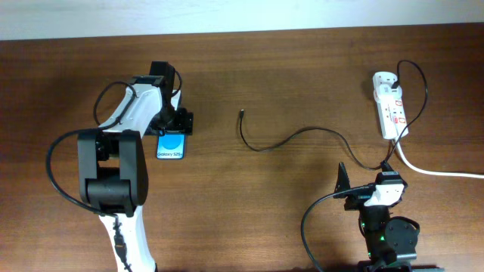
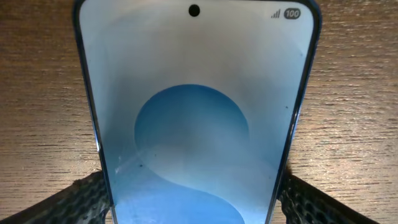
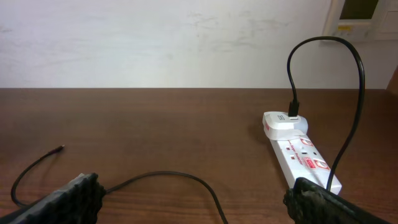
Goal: Plug charger to phone and switch on socket
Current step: 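Lift the phone with the left gripper and tilt it upright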
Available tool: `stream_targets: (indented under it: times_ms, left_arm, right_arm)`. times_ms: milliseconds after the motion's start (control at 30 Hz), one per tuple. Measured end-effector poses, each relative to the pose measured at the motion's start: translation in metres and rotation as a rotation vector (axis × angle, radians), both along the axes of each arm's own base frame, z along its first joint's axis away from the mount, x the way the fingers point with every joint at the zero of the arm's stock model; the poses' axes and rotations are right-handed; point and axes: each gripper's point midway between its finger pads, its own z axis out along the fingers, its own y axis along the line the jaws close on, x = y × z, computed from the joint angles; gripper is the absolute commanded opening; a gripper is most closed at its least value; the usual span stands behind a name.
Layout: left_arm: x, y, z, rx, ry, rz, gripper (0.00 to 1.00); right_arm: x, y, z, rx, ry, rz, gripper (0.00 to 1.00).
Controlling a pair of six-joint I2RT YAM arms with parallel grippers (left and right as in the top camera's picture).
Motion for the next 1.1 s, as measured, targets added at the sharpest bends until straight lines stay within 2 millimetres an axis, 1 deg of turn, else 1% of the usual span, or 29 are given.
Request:
stream_targets:
  times_ms: [33, 100, 267, 433, 500, 567, 600, 667, 733, 767, 800, 833, 900, 933, 1033, 1100]
  left_arm:
    - [0.0, 0.0, 0.0, -0.001, -0.001, 0.0, 0.83]
    - [0.001, -0.001, 0.0, -0.002, -0.005, 0.0, 0.75]
    - [0.002, -0.001, 0.0, -0.001, -0.005, 0.003, 0.72]
    - [0.002, 0.0, 0.003, 0.004, 0.04, 0.003, 0.73]
    - [0.007, 0.0, 0.007, 0.011, 0.051, 0.004, 0.73]
    - [0.012, 0.0, 0.017, 0.011, 0.051, 0.004, 0.73]
    - [0.02, -0.001, 0.031, 0.008, 0.03, 0.004, 0.72]
    - [0.029, -0.004, 0.05, -0.006, 0.0, 0.004, 0.71]
    - [0.033, -0.01, 0.065, -0.041, -0.01, 0.001, 0.69]
    - [0.039, -0.016, 0.075, -0.073, -0.033, -0.001, 0.61]
    - [0.041, -0.019, 0.08, -0.093, -0.044, -0.003, 0.55]
    - [0.042, -0.023, 0.084, -0.117, -0.047, -0.005, 0.46]
    - [0.045, -0.034, 0.092, -0.181, -0.057, -0.011, 0.22]
    - [0.046, -0.039, 0.096, -0.209, -0.063, -0.009, 0.13]
    - [0.048, -0.048, 0.101, -0.267, -0.065, 0.038, 0.0]
    - [0.048, -0.05, 0.102, -0.283, -0.06, 0.071, 0.0]
  right_arm:
    - [0.0, 0.0, 0.0, 0.0, 0.0, 0.0, 0.98]
    - [0.0, 0.0, 0.0, 0.0, 0.0, 0.0, 0.98]
    - [0.0, 0.0, 0.0, 0.0, 0.0, 0.0, 0.98]
    - [0.0, 0.0, 0.0, 0.0, 0.0, 0.0, 0.98]
    - [0.0, 0.0, 0.0, 0.0, 0.0, 0.0, 0.98]
    - [0.0, 0.0, 0.0, 0.0, 0.0, 0.0, 0.98]
    - [0.0, 0.0, 0.0, -0.001, 0.0, 0.0, 0.98]
    - [0.0, 0.0, 0.0, 0.0, 0.0, 0.0, 0.98]
    - [0.0, 0.0, 0.0, 0.0, 0.0, 0.0, 0.98]
    - [0.0, 0.0, 0.0, 0.0, 0.0, 0.0, 0.98]
    - [0.0, 0.0, 0.0, 0.0, 0.0, 0.0, 0.98]
    - [0.0, 0.0, 0.0, 0.0, 0.0, 0.0, 0.98]
    - [0.0, 0.0, 0.0, -0.001, 0.0, 0.0, 0.98]
    - [0.0, 0.0, 0.0, 0.0, 0.0, 0.0, 0.98]
    - [0.0, 0.0, 0.0, 0.0, 0.0, 0.0, 0.98]
    - [0.0, 0.0, 0.0, 0.0, 0.0, 0.0, 0.98]
